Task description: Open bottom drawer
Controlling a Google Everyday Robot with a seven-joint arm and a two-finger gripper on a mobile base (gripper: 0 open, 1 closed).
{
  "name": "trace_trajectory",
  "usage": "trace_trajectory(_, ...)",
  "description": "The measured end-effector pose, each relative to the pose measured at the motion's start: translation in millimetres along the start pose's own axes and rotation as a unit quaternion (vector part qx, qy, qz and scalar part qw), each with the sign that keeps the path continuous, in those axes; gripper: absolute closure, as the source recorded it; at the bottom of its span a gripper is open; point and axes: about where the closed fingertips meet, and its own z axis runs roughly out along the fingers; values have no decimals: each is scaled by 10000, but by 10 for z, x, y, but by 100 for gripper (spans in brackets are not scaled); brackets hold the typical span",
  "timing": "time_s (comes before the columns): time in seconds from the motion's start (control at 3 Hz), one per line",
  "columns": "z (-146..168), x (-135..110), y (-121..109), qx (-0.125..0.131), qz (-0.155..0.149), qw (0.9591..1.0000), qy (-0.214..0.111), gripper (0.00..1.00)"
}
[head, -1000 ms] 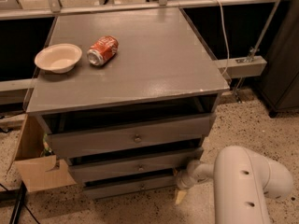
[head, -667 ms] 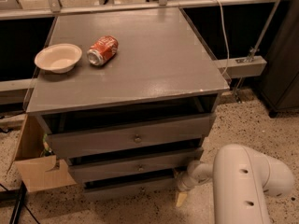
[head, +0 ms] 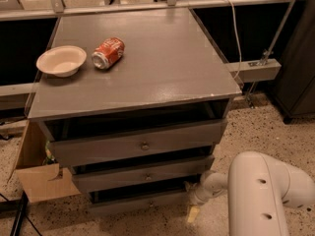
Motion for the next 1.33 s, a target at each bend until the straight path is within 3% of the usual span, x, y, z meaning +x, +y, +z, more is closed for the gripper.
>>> trace_trajectory(0.67, -131, 69, 225, -329, 235, 9992, 16, 0)
trace_trajectory(1.33, -238, 78, 473, -898, 323, 9950, 296, 0)
